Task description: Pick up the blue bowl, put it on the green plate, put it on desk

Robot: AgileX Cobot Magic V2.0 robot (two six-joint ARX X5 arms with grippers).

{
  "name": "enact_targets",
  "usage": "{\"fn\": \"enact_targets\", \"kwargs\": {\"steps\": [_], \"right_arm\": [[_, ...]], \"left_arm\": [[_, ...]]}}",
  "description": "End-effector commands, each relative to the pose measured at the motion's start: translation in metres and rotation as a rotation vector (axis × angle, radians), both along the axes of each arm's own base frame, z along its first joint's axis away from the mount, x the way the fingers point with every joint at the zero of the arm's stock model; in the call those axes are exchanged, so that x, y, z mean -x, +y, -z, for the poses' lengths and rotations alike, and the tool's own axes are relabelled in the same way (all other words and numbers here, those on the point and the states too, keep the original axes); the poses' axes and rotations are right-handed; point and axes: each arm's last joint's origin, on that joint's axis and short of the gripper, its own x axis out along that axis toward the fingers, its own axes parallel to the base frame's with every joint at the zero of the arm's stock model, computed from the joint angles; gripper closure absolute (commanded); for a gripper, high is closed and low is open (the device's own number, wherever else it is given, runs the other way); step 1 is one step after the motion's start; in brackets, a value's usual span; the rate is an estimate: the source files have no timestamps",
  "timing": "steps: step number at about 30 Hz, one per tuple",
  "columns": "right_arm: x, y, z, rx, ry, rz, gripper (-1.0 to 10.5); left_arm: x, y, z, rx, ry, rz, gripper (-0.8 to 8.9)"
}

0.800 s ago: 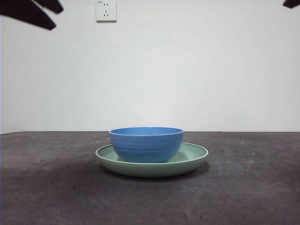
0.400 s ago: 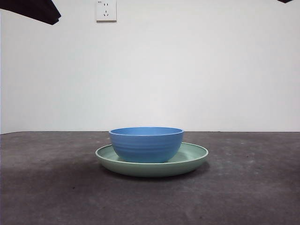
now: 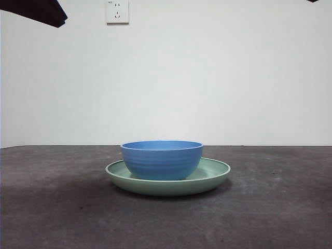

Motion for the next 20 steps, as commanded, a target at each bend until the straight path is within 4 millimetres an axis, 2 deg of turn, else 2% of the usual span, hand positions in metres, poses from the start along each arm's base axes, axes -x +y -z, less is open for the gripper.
{"fn": "enact_targets", "kwargs": {"steps": [1,6,9,11,15,20], "right_arm": [[-0.001,0.002,-0.004,-0.005,-0.021,-0.015,9.4],[-0.001,0.002,-0.004,-0.005,-0.021,-0.015,9.4],[-0.001,0.002,-0.004,-0.005,-0.021,-0.015,9.4],[-0.001,0.002,-0.004,-0.005,-0.021,-0.015,9.4],[-0.001,0.002,-0.004,-0.005,-0.021,-0.015,9.4],[-0.001,0.002,-0.004,-0.005,-0.021,-0.015,9.4]], "left_arm": [[0.003,0.006,-0.010,-0.032,-0.157,0.009,7.98],[0.005,0.032,-0.038,-0.007,-0.515,-0.167,7.98],[0.014,0.056,-0.054,0.025,-0.756,-0.316,7.98],[0.022,0.069,-0.057,0.030,-0.868,-0.419,7.98],[0.038,0.087,-0.045,-0.023,-1.004,-0.651,7.98],[0.045,0.096,-0.005,-0.085,-1.032,-0.810,7.98]]}}
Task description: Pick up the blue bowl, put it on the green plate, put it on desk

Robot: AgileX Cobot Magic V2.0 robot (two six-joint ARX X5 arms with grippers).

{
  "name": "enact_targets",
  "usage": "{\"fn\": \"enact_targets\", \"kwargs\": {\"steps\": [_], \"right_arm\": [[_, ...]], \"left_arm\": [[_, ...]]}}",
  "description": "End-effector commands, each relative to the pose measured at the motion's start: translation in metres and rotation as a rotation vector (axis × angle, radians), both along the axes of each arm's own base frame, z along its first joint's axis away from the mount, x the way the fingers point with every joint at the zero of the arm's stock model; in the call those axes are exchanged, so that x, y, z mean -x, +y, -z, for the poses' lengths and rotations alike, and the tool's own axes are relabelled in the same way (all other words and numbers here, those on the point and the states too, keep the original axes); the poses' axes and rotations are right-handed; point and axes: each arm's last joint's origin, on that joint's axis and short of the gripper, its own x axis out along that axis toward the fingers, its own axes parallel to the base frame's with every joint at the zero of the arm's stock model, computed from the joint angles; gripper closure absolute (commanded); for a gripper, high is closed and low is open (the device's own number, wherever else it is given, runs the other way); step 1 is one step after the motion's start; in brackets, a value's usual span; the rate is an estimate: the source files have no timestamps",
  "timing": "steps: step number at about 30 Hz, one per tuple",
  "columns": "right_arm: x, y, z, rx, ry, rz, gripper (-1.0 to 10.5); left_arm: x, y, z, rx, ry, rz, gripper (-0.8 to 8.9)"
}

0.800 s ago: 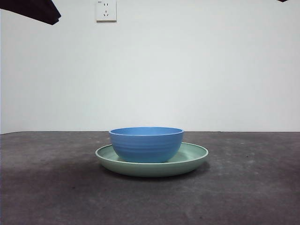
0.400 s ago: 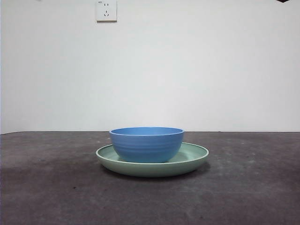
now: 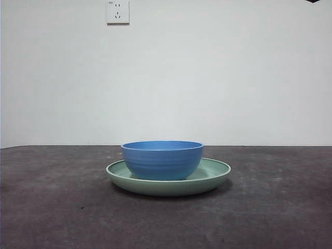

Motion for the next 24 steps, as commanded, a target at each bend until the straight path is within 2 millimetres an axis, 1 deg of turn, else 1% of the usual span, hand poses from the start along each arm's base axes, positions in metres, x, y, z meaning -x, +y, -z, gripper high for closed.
{"fn": "enact_targets", "kwargs": {"steps": [1,7,10,12,19,24], "right_arm": [[-0.001,0.002,-0.004,-0.005,-0.021,-0.015,9.4],[-0.001,0.002,-0.004,-0.005,-0.021,-0.015,9.4],[-0.001,0.002,-0.004,-0.005,-0.021,-0.015,9.4],[-0.001,0.002,-0.004,-0.005,-0.021,-0.015,9.4],[-0.001,0.002,-0.004,-0.005,-0.021,-0.015,9.4],[-0.001,0.002,-0.004,-0.005,-0.021,-0.015,9.4]], "left_arm": [[0.000,0.002,0.024,-0.012,0.013,-0.040,7.98],[-0.002,0.005,0.082,-0.006,0.085,-0.068,7.98],[-0.004,0.005,0.106,0.007,0.120,-0.069,7.98],[-0.005,0.006,0.119,0.012,0.142,-0.071,7.98],[-0.010,0.006,0.150,0.041,0.220,-0.070,7.98],[-0.012,0.006,0.166,0.049,0.283,-0.071,7.98]]}}
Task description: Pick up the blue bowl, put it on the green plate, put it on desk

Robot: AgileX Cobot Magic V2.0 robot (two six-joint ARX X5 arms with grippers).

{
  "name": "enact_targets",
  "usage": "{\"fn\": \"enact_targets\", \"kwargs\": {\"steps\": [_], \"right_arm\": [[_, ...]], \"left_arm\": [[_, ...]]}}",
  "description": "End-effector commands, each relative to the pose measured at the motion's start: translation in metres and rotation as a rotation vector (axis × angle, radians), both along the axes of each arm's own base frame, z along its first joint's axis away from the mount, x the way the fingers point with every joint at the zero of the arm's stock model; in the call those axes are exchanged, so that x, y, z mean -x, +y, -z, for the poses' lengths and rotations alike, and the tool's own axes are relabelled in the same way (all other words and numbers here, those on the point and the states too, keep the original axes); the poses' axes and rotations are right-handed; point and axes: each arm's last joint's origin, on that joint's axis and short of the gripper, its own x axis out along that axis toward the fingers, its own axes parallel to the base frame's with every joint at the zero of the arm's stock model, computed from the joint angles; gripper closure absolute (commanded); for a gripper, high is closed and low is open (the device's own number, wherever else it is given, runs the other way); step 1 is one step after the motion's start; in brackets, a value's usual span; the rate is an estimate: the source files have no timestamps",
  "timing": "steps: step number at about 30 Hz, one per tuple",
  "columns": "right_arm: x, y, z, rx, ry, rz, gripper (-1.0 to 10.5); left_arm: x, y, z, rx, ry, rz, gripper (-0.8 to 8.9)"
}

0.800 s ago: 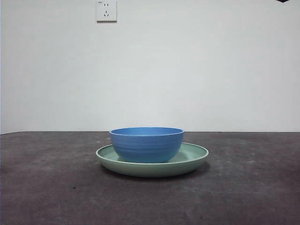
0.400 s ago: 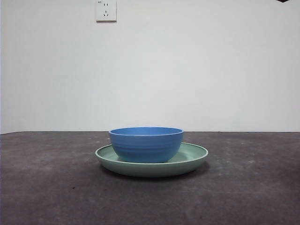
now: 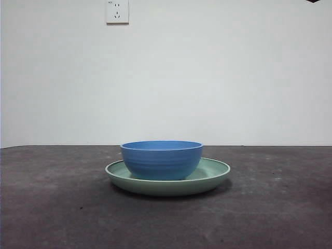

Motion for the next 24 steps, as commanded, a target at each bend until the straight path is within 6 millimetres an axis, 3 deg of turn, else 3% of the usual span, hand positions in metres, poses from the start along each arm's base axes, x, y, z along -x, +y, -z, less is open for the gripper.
{"fn": "enact_targets", "kwargs": {"steps": [1,24], "right_arm": [[-0.0007,0.0018,-0.0040,-0.005,-0.021,-0.015,9.4],[-0.0007,0.0018,-0.0040,-0.005,-0.021,-0.015,9.4]], "left_arm": [[-0.0008,0.0004,0.0082,0.014,0.032,-0.007,7.98],[-0.0002,0.0004,0.0120,0.045,0.074,-0.011,7.98]]}}
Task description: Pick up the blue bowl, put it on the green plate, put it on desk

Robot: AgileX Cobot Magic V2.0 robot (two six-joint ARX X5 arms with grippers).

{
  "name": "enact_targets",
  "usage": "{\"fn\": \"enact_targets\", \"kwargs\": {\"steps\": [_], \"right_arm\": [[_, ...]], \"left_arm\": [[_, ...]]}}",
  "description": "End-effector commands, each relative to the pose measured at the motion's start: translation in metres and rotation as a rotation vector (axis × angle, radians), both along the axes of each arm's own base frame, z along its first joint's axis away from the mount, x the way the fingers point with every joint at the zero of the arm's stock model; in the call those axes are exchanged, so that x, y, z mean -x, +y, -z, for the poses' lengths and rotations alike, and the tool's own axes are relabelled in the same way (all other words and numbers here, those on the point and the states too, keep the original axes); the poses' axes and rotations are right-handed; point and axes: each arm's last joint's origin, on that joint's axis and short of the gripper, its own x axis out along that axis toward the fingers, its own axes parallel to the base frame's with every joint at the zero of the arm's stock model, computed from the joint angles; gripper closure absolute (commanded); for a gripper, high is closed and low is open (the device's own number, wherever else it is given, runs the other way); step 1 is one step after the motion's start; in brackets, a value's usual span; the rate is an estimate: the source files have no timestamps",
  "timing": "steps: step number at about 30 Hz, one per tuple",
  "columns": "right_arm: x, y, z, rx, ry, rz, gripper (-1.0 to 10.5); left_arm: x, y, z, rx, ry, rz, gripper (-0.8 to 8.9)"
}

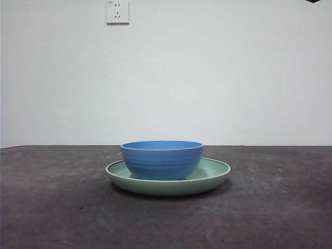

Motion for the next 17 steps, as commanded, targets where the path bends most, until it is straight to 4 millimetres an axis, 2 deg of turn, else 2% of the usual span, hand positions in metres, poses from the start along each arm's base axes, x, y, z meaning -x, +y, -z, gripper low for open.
{"fn": "enact_targets", "kwargs": {"steps": [1,8,12,17], "right_arm": [[-0.001,0.002,-0.004,-0.005,-0.021,-0.015,9.4],[-0.001,0.002,-0.004,-0.003,-0.023,-0.016,9.4],[-0.001,-0.011,-0.012,0.031,-0.201,0.064,9.4],[0.005,-0.040,-0.021,-0.049,-0.419,0.287,9.4]], "left_arm": [[-0.001,0.000,0.008,0.006,0.025,-0.005,7.98],[-0.001,0.000,0.008,0.007,0.025,-0.005,7.98],[-0.001,0.000,0.008,0.006,0.025,-0.005,7.98],[-0.001,0.000,0.008,0.007,0.026,-0.004,7.98]]}}
